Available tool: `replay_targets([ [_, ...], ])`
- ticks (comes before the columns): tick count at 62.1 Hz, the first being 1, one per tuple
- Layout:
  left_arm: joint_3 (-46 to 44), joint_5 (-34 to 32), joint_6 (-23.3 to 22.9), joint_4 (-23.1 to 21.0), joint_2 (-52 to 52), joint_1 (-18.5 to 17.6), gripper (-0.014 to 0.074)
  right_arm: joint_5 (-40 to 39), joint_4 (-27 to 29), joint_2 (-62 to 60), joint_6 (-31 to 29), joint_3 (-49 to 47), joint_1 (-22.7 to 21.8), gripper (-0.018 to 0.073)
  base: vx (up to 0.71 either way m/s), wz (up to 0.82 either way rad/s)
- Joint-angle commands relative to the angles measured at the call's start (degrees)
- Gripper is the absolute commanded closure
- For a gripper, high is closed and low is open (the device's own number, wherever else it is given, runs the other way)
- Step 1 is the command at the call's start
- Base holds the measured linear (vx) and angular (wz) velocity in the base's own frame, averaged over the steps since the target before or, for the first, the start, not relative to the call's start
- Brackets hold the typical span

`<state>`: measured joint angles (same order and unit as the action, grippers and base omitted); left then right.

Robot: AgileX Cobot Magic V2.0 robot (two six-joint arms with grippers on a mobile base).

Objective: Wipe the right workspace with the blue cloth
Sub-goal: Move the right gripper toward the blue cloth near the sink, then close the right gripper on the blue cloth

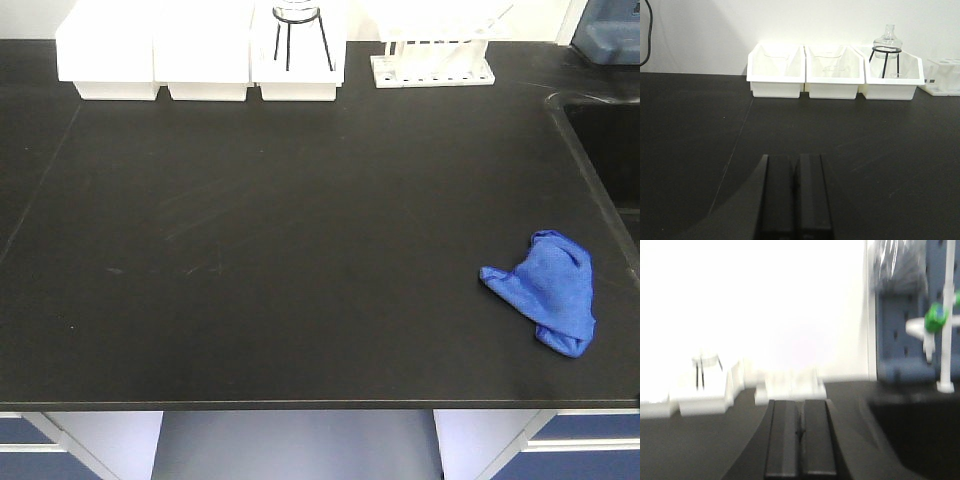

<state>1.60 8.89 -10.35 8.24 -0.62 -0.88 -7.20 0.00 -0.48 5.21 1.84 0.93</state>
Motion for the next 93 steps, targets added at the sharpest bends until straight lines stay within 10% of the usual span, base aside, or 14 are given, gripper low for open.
replay_targets([
  [1,1.78,-4.57,-0.49,0.05,-0.94,0.27,0.0602,-9.63,0.49,-0.64,0.22,-1.34,-0.13,0.0567,0.0,0.0],
  [19,1.78,-4.57,-0.49,0.05,-0.94,0.27,0.0602,20.17,4.13,5.2,0.63,-21.3,-0.13,0.0562,0.0,0.0],
  [31,1.78,-4.57,-0.49,0.05,-0.94,0.27,0.0602,32.06,-6.5,21.87,2.27,-34.12,-0.13,0.0559,0.0,0.0],
  [48,1.78,-4.57,-0.49,0.05,-0.94,0.27,0.0602,26.12,-23.57,47.19,5.99,-40.63,-0.13,0.0557,0.0,0.0],
  [63,1.78,-4.57,-0.49,0.05,-0.94,0.27,0.0602,25.91,-21.3,63.58,10.04,-40.57,-0.13,0.0491,0.0,0.0],
  [93,1.78,-4.57,-0.49,0.05,-0.94,0.27,0.0602,17.4,-20.54,83.12,11.38,-40.57,-0.13,0.0064,0.0,0.0],
])
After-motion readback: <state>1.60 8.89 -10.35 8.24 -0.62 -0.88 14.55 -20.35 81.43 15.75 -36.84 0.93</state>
